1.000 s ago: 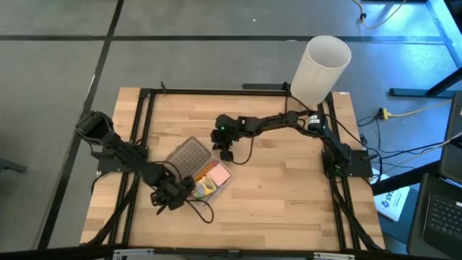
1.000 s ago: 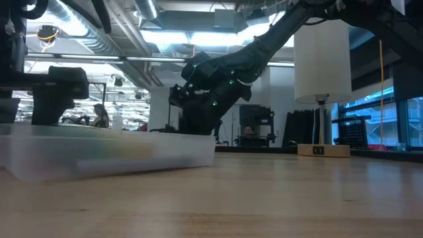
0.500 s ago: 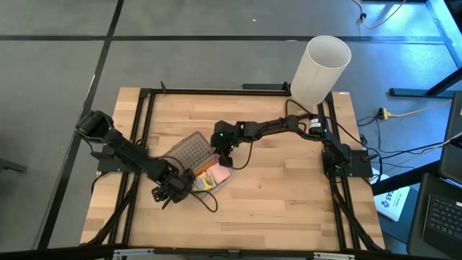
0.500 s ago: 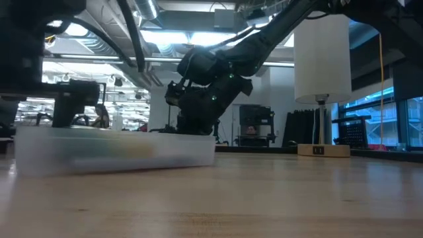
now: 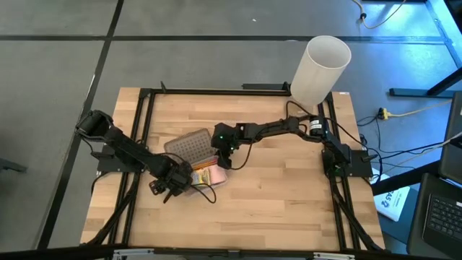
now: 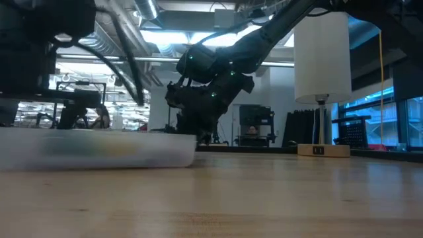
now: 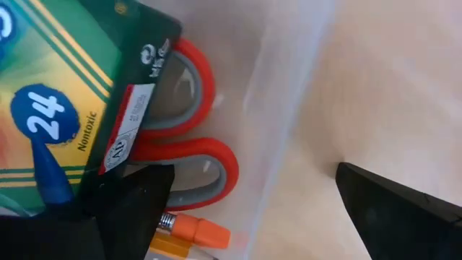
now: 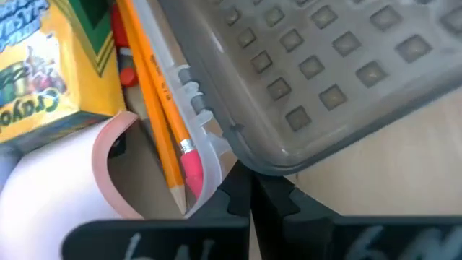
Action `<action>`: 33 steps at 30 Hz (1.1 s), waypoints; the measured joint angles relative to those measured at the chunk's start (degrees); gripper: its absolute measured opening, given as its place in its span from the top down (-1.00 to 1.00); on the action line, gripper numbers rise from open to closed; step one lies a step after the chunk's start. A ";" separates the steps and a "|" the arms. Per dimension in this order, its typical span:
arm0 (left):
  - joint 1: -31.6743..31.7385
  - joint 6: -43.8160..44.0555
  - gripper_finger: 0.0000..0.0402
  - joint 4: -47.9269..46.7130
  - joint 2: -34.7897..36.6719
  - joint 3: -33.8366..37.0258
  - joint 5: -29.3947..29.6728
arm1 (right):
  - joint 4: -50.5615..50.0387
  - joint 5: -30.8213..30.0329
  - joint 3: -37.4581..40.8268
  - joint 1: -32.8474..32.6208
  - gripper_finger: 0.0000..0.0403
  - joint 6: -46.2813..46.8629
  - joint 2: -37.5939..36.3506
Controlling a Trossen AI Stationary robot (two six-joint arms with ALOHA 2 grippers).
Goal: Pack school essentials
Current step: Close the transparent supply box
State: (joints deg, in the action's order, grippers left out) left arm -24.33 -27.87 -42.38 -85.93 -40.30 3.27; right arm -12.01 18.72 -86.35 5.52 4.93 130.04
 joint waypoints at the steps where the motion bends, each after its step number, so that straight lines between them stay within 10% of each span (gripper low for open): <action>1: 0.26 -0.06 -0.94 -0.94 0.00 0.02 0.44 | -0.11 0.00 0.00 -0.21 0.99 0.88 0.00; 19: 1.11 -7.92 -0.94 -4.25 -0.07 0.11 2.78 | -4.85 0.60 -0.07 -3.59 0.99 10.29 -0.37; 33: 1.13 -8.56 -0.94 -3.82 -0.09 0.08 2.53 | -20.04 -11.87 0.48 -7.01 0.99 14.78 -7.90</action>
State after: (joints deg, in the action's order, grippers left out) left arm -23.20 -36.42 -46.20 -86.02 -40.21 5.80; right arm -32.05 6.85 -85.86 -1.49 19.71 122.13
